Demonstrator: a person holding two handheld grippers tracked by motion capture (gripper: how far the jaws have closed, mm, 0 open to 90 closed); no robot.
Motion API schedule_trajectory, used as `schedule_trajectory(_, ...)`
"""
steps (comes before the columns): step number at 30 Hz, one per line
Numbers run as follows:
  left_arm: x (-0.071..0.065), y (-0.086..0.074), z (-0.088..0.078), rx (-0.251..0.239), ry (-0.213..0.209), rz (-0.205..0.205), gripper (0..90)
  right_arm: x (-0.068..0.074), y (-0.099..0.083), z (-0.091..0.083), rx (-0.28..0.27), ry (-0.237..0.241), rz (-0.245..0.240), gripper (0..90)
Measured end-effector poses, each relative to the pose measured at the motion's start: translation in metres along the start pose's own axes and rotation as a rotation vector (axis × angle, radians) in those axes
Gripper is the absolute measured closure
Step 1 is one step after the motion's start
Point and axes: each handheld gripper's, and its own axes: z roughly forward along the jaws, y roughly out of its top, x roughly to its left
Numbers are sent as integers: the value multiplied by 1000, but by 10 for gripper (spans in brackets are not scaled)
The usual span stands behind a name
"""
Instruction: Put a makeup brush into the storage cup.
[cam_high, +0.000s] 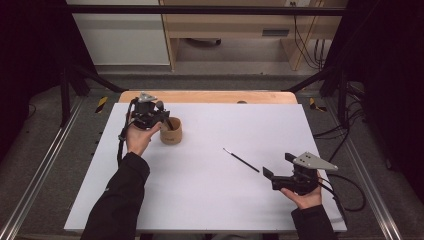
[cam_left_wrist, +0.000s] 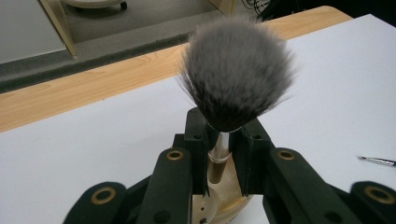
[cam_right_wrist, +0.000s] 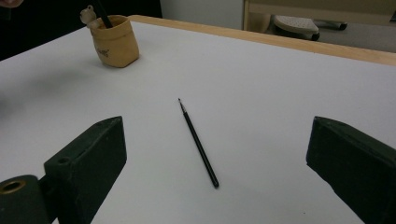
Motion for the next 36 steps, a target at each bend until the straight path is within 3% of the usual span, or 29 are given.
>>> schedule_trajectory(29, -10, -10, 22, 112, -3, 48, 762, 0, 0, 1, 1, 2, -3, 57)
schedule_trajectory(36, -10, -6, 12, 44, -2, 35, 681, 0, 0, 1, 4, 4, -2, 57)
